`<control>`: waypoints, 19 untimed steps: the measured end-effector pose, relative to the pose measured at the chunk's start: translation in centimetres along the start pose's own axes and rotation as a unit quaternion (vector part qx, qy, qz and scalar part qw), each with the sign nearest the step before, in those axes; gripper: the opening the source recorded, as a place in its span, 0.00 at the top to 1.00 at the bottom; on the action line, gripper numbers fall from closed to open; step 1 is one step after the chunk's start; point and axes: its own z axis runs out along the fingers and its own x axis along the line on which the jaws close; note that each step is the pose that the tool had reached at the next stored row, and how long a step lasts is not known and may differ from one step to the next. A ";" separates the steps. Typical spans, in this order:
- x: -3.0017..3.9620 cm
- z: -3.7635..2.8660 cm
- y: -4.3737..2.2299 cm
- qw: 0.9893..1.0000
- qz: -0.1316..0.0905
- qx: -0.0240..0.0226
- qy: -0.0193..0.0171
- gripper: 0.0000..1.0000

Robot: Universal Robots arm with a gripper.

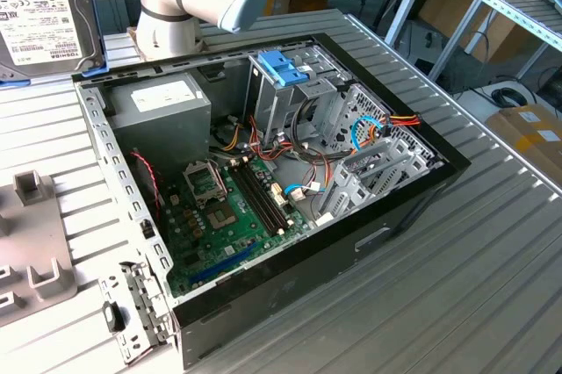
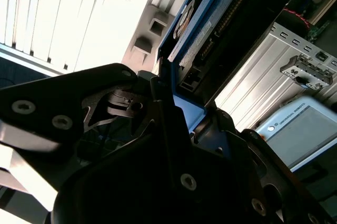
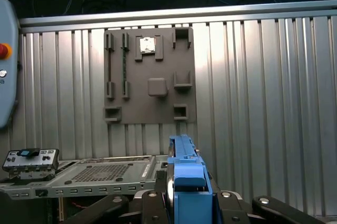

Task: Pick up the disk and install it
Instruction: 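Pick up the disk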

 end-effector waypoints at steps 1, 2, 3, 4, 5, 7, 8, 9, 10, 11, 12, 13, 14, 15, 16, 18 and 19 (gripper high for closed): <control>0.00 0.00 -0.03 1.000 0.000 0.000 0.000 0.63; 0.00 0.00 -0.07 1.000 0.000 0.000 0.000 0.63; -0.01 0.00 -0.11 1.000 0.000 0.000 0.000 0.63; -0.01 -0.01 -0.14 1.000 0.000 0.000 0.000 0.63; -0.01 -0.01 -0.18 1.000 0.000 0.000 0.000 0.63; -0.01 -0.01 -0.23 1.000 0.000 0.000 0.000 0.63; -0.01 -0.01 -0.26 1.000 0.000 0.000 0.000 0.63; -0.02 -0.01 -0.29 1.000 0.000 0.000 0.000 0.63; -0.02 -0.01 -0.33 1.000 0.000 0.000 0.000 0.63; -0.02 -0.01 -0.37 1.000 0.000 0.000 0.001 0.63; -0.02 -0.01 -0.40 1.000 0.000 0.000 0.001 0.63; -0.02 -0.01 -0.45 1.000 0.000 0.000 0.001 0.63; -0.02 -0.01 -0.50 1.000 0.000 0.000 0.001 0.63; -0.03 -0.02 -0.53 1.000 0.000 0.000 0.001 0.63; -0.03 -0.02 -0.56 1.000 0.000 0.000 0.001 0.63; -0.03 -0.02 -0.63 1.000 0.000 0.000 0.001 0.63; -0.03 -0.02 -0.67 1.000 0.000 0.000 0.001 0.63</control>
